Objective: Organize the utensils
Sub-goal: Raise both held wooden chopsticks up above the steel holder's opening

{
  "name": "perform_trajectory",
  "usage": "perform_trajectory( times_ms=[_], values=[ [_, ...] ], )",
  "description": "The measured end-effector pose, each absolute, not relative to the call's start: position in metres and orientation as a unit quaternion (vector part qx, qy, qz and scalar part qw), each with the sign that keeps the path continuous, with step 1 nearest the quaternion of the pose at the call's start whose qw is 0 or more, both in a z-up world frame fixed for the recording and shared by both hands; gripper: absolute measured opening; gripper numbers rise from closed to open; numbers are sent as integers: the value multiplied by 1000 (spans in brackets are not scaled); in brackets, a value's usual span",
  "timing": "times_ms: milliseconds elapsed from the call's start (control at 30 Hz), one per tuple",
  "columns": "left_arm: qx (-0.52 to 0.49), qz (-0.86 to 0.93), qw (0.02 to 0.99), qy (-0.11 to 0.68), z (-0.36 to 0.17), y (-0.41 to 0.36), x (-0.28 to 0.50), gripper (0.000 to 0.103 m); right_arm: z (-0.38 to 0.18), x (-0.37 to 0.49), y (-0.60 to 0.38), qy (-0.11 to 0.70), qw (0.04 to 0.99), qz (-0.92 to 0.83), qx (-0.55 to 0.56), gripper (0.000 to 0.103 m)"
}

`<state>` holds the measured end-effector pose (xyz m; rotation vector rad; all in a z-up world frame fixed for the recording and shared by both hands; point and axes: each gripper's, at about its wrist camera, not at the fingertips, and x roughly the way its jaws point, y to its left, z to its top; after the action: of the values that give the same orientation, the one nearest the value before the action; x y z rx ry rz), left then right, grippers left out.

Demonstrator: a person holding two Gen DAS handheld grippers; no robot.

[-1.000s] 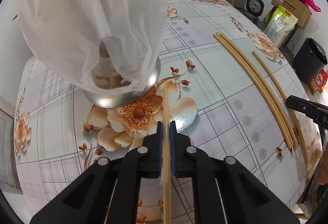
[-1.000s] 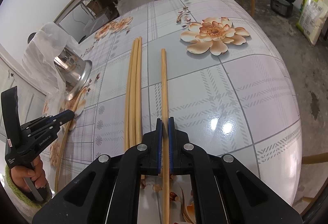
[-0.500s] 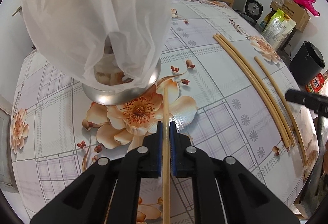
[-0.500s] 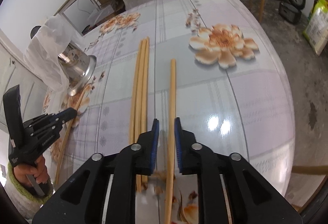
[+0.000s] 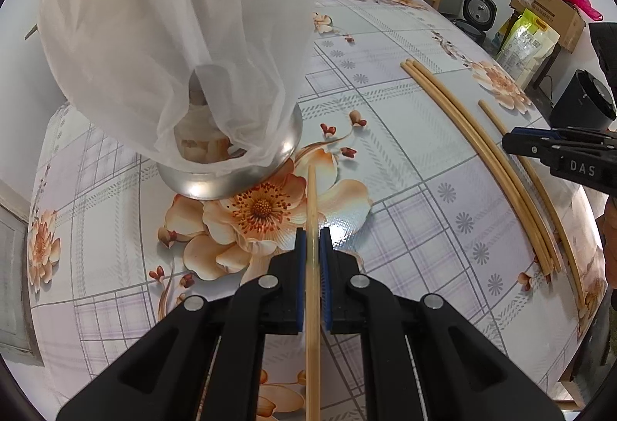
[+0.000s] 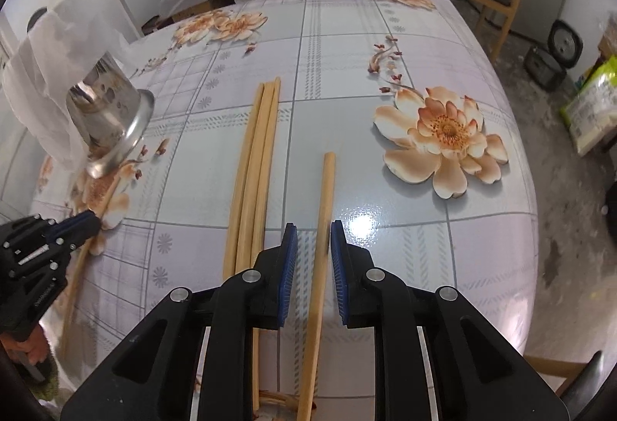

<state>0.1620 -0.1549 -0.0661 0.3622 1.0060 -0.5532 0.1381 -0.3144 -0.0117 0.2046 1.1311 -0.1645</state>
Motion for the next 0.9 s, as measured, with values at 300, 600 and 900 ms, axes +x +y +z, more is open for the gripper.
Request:
perform_trajectory(
  times_ms=[300,600,900],
  values=[
    [180,-257,827,467,-67,-158,160,6,-13,140,-311,531,838,-97,85,5],
    [188,-256,827,463,-68,-159,158,7,-8,132,-318,522,838,-88,136,5],
    [201,-256,825,463,-69,-163,158,7,-10,132,-318,525,834,-87,144,5]
  ],
)
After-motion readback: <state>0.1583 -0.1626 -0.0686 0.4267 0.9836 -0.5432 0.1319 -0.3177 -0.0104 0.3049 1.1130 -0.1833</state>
